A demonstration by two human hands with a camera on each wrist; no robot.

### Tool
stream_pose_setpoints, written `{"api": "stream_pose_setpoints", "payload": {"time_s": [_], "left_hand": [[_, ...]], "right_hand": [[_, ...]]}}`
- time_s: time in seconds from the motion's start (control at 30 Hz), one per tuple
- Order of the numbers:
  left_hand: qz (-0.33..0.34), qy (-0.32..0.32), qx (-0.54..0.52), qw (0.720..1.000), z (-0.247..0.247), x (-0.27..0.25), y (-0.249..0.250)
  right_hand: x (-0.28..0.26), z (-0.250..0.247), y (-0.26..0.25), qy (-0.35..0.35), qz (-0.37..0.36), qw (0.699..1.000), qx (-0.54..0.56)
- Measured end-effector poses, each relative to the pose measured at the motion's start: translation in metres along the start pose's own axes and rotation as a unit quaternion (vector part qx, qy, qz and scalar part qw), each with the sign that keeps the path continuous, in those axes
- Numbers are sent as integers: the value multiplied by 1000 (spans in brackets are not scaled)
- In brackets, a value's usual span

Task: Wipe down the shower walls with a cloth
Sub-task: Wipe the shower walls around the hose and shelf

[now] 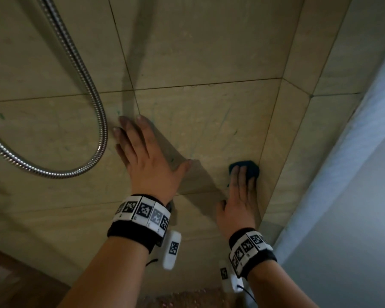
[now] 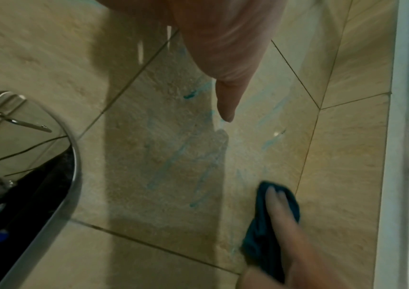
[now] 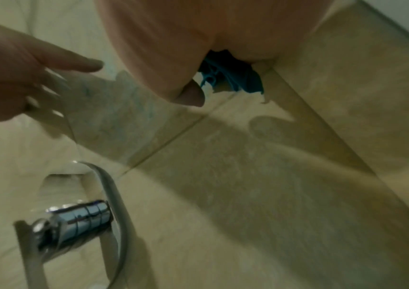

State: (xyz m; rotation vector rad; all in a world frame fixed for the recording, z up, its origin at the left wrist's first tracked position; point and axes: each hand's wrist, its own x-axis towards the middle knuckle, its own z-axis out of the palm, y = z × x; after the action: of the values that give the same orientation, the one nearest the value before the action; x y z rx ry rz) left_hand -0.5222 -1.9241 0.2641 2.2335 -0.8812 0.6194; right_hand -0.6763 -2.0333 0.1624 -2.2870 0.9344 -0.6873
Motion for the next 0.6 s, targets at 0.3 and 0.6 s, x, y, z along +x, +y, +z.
{"api": "stream_pose_setpoints", "payload": {"time_s": [0.3,0.6], "left_hand": [[-10,2,-3,1000,0,-1,2],[7,-5,11,1000,-4,-3,-5]], "right_hand": [[-7,15,14,-85,-13,994,-62],[12,-2,-15,29,29,998,40]]}}
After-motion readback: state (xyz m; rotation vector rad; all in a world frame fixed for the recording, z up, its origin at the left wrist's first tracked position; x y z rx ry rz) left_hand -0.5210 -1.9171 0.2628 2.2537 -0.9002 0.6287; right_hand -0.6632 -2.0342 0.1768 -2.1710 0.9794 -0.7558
